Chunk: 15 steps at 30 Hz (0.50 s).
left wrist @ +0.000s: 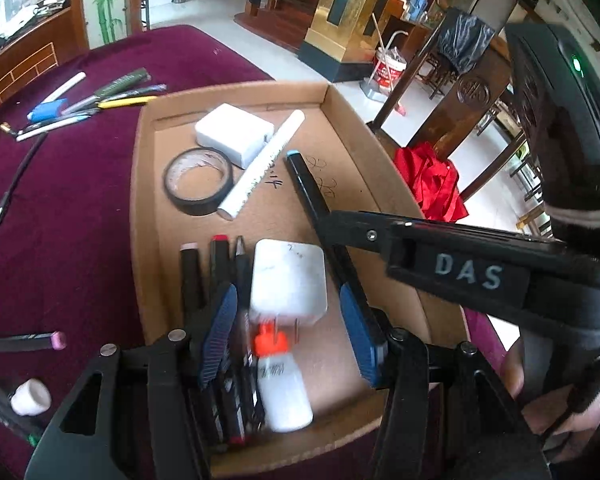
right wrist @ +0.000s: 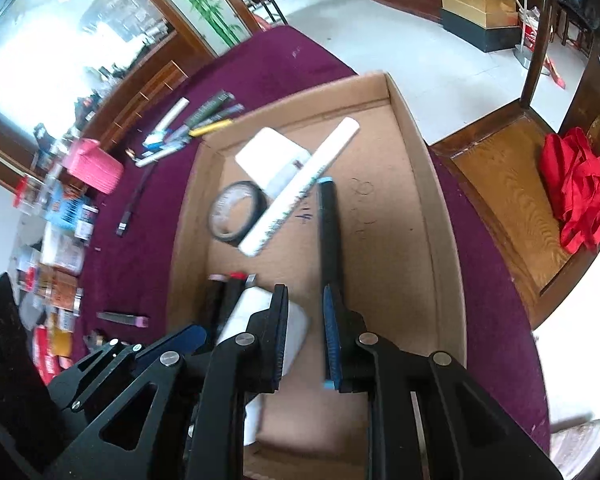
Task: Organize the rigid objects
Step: 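Move both tools back from the tray to the markers on the carpet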
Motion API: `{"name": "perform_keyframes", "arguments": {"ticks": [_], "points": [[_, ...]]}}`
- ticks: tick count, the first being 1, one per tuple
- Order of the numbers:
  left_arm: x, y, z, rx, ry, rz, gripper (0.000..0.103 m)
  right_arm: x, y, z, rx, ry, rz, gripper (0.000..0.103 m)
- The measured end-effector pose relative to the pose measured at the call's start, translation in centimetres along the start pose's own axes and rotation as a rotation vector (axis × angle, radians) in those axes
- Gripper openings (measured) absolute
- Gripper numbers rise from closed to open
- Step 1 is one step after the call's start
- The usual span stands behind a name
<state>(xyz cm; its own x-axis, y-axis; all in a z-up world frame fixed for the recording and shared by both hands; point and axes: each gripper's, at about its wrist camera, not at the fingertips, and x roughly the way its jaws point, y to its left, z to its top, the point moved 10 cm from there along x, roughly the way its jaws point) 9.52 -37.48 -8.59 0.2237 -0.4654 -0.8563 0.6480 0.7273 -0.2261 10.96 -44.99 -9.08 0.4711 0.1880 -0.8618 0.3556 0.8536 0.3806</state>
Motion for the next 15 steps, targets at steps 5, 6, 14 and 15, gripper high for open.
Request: {"name": "perform_keyframes", "arguments": {"ticks": [5,6,14,15], "points": [[-3.8,2.0,-1.3,-0.048,-0.048,-0.006,0.052,-1.2,3.0,-1.5,-0.018,-0.006,0.059,0.016],[-4.4,2.5,-1.6,-0.059,-0.056,-0.003,0.052,-1.4,4.0,-2.0,-0.027,-0.003,0.075,0.016],[-10.0,10.1,-7.5,-0.201,-0.112,0.080,0.052,0.0,11.8,-6.0,-0.142,0.076,0.170,0.020],[-10.5,11.0,-8.4,-0.220,-0.114,0.092,0.052,0.5,13.0,-6.7,-0.163,0.095,0.180,0.020]]}}
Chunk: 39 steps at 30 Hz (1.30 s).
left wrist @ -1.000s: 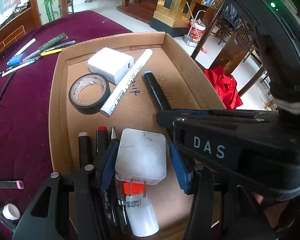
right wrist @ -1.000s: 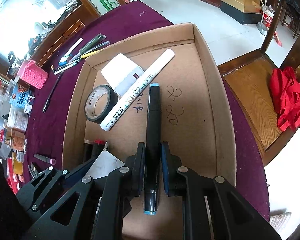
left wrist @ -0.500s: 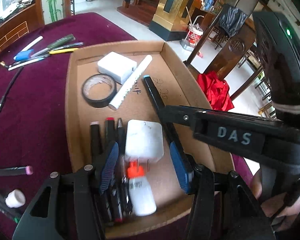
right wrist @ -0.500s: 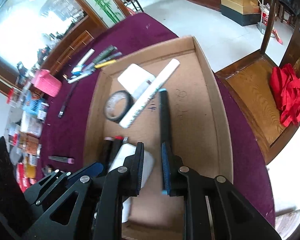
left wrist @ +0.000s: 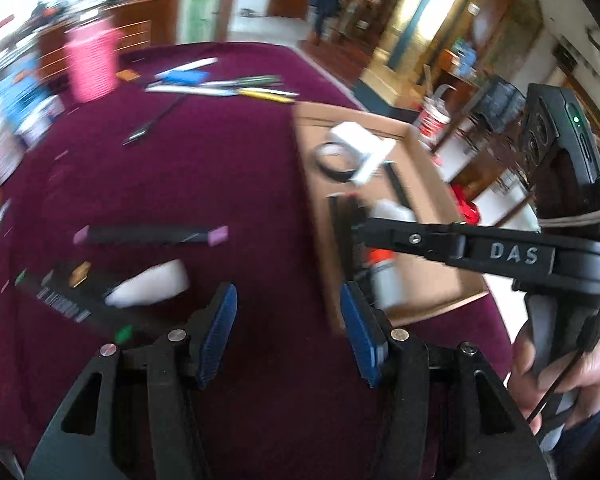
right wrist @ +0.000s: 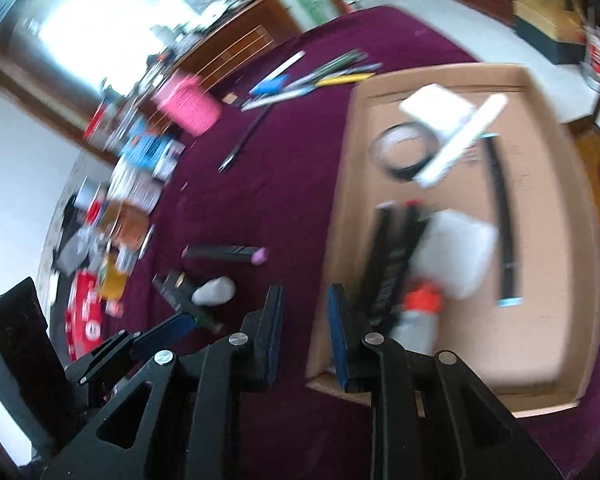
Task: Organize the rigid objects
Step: 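Move both tools back from the tray to the markers on the carpet, then grasp a green-capped black marker with the left tool while the right tool grasps another black marker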
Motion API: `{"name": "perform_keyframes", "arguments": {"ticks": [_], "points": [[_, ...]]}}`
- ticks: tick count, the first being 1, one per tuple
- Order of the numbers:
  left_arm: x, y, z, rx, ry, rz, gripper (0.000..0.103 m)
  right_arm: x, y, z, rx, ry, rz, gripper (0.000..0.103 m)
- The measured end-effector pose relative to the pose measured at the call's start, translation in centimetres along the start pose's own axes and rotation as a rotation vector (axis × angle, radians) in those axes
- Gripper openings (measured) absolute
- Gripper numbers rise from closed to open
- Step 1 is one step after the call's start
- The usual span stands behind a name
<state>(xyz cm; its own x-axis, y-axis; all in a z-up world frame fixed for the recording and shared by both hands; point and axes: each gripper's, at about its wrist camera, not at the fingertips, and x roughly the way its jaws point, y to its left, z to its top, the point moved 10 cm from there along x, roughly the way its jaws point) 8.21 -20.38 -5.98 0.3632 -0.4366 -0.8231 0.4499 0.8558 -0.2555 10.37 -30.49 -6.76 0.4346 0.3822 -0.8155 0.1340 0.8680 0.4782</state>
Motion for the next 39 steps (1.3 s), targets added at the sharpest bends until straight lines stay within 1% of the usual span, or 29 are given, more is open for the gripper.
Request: {"name": "perform_keyframes", "arguments": {"ticks": [3,4,8,10,11,15,18,19,23,27,29,30,32,34,37,39], "points": [[-1.2,4.6,-2.3,-0.088,0.010,0.048,0.052,2.3,3.4,-1.5,-0.072,0.060,0.021,0.020],[-1.5,6.2,-3.1,-0.125,0.015,0.059,0.052,3.5,5.1,-2.1,-0.111,0.092,0.034,0.020],[-3.2,12.4,-6.5,-0.279,0.020,0.117,0.052,6.3,9.6,-4.3,-0.232,0.167,0.062,0.020],[-4.1,14.6,-7.7,-0.337,0.016,0.133,0.053,8.6,12.0,-5.0,-0.289,0.217,0.074,0.020],[-4.6,15.7,-8.3,-0.362,0.009,0.145,0.053,9.1,12.5,-5.1,-0.300,0.225,0.075,0.020],[-6.5,18.1,-9.8,-0.403,-0.016,0.174,0.053,12.3,14.5,-4.3,-0.357,0.244,0.047,0.020],[-7.7,19.9,-11.0,-0.434,-0.029,0.199,0.053,14.2,15.1,-3.9,-0.405,0.263,0.015,0.020],[-7.9,20.4,-11.3,-0.443,-0.031,0.202,0.053,14.9,15.2,-3.7,-0.411,0.269,0.002,0.020],[-8.9,22.2,-12.4,-0.485,-0.043,0.221,0.053,16.1,15.2,-3.9,-0.422,0.316,0.004,0.019],[-9.2,22.7,-12.7,-0.500,-0.046,0.230,0.053,17.1,15.7,-4.8,-0.438,0.362,0.001,0.020],[-9.3,22.8,-13.0,-0.506,-0.042,0.231,0.053,17.2,16.0,-5.1,-0.465,0.361,-0.007,0.020],[-9.1,22.8,-13.0,-0.509,-0.037,0.228,0.053,17.3,16.2,-5.2,-0.472,0.360,-0.007,0.019],[-9.1,22.7,-13.0,-0.509,-0.036,0.225,0.053,17.3,16.7,-5.8,-0.493,0.369,-0.010,0.014],[-9.0,22.6,-12.9,-0.505,-0.034,0.221,0.053,17.0,17.3,-7.0,-0.540,0.373,-0.017,0.011],[-8.5,22.2,-12.4,-0.503,-0.025,0.197,0.053,16.3,17.7,-9.4,-0.566,0.400,-0.005,0.011],[-8.1,22.0,-12.1,-0.507,-0.017,0.176,0.053,15.6,18.0,-11.5,-0.607,0.419,-0.004,0.011]]}}
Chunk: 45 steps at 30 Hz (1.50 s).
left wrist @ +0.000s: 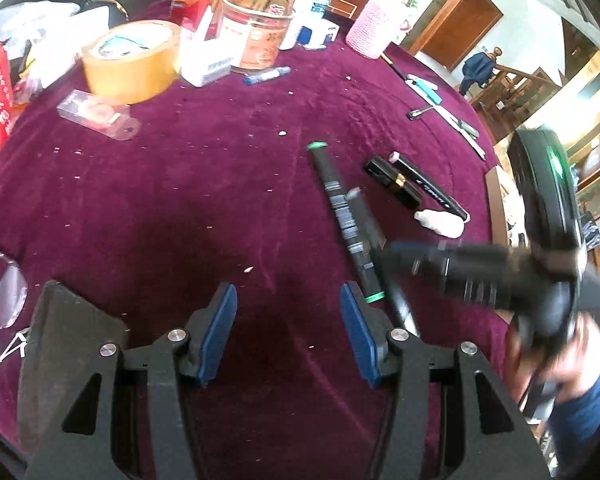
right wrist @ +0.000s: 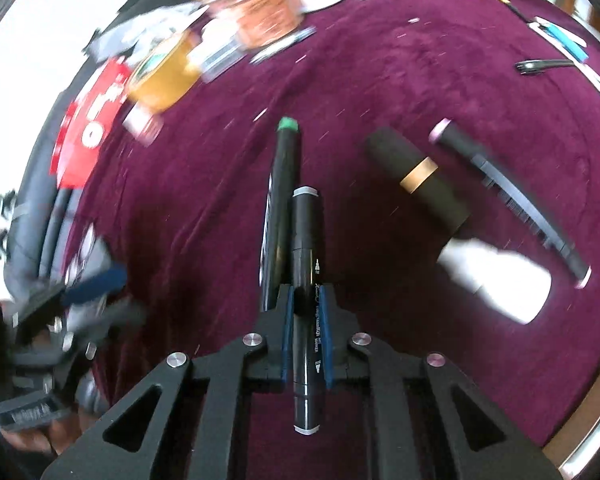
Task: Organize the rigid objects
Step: 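Grasp a green-capped black marker with the left tool while the right tool grasps another black marker, then carry both black markers toward the cardboard tray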
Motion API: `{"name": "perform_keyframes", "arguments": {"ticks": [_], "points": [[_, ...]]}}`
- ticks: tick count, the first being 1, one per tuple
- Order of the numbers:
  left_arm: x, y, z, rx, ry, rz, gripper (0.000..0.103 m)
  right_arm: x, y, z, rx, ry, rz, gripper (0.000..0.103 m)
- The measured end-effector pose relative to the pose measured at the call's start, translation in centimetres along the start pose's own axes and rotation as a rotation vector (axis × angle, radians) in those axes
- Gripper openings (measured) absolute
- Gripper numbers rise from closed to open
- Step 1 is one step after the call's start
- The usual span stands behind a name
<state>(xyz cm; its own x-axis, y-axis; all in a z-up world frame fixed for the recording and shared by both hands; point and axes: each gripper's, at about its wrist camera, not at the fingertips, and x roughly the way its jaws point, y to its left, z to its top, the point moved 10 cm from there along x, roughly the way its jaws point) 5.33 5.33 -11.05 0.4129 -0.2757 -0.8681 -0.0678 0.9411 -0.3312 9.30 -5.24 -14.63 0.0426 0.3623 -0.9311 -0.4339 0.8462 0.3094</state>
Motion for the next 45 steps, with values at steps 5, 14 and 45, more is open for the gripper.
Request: {"name": "perform_keyframes", "arguments": {"ticks": [5,14,45], "points": [[0.9,-1.2,0.9,0.024,0.015,-0.004,0.053,-0.6,0.0,-2.6,-0.012,-0.002,-0.051,0.011],[4.2,-2.7,2.7,0.064,0.074,0.040,0.053,-1.4,-3.4,-5.8,0.100,-0.012,-0.072,0.013],[5.2,-3.5,-0.9,0.327,0.052,0.162,0.013,-1.5,-3.6,-6.6,0.115,-0.031,-0.097,0.012]]}}
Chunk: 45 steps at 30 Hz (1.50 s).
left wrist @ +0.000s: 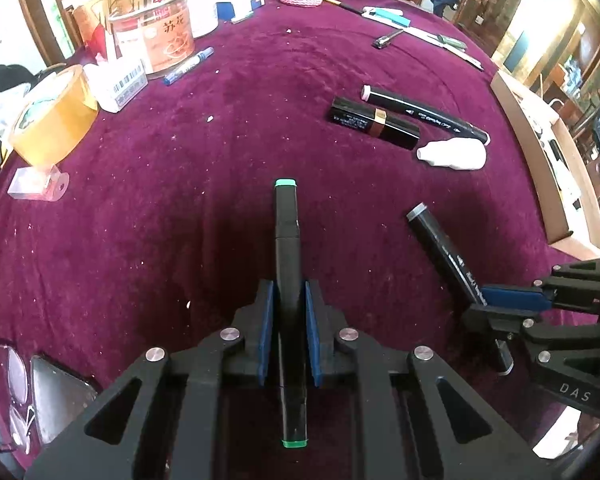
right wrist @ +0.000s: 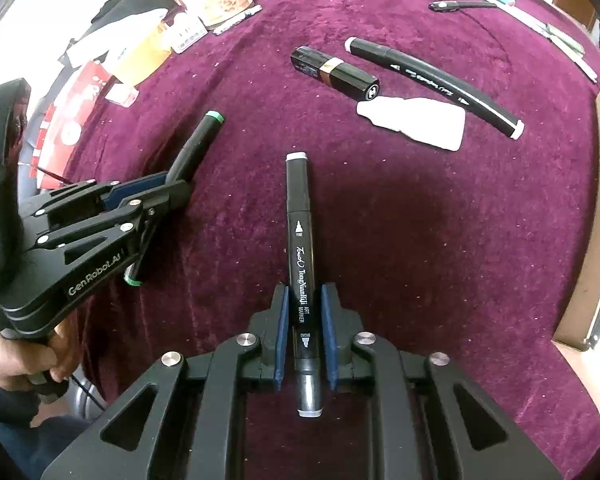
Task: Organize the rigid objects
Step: 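Carry both black markers toward the cardboard tray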
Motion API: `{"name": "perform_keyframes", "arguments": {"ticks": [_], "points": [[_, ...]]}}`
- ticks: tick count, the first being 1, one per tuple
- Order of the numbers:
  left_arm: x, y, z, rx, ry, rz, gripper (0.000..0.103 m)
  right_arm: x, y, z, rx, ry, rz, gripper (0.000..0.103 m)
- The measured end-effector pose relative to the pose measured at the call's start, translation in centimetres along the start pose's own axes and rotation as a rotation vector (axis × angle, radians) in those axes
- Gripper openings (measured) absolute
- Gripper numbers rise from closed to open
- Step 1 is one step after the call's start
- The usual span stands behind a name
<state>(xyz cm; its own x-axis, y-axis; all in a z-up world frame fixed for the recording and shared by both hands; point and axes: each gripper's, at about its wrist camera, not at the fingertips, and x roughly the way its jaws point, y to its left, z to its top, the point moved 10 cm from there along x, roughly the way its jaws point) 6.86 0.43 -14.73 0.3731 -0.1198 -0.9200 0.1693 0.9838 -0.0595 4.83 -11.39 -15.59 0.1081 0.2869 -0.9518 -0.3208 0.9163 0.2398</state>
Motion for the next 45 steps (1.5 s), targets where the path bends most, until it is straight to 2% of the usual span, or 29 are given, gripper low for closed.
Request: {"name": "perform_keyframes", "arguments": {"ticks": [5,15,25,45], "points": [[0.0,-0.1,-0.1,0.014,0.005,0.009,0.013,0.2,0.6,0.0,-0.029,-0.016,-0.046,0.013],[-0.5,-0.2,-0.2,-0.031,-0.027,-0.037,0.012,-0.8,-0.1,0.1,0.016,-0.054,-0.027,0.013],[-2.3,-2.9,1.4,0.011,-0.075,-0.080,0.012,-2.2,-1.9,0.1,0.104,-0.089,0.013,0.013],[-3.6,-8.7,4.4,0.117,-0.101,-0.137,0.012,-6.0,-6.6,-0.2,0.264,-0.189,0.055,0.013]]}}
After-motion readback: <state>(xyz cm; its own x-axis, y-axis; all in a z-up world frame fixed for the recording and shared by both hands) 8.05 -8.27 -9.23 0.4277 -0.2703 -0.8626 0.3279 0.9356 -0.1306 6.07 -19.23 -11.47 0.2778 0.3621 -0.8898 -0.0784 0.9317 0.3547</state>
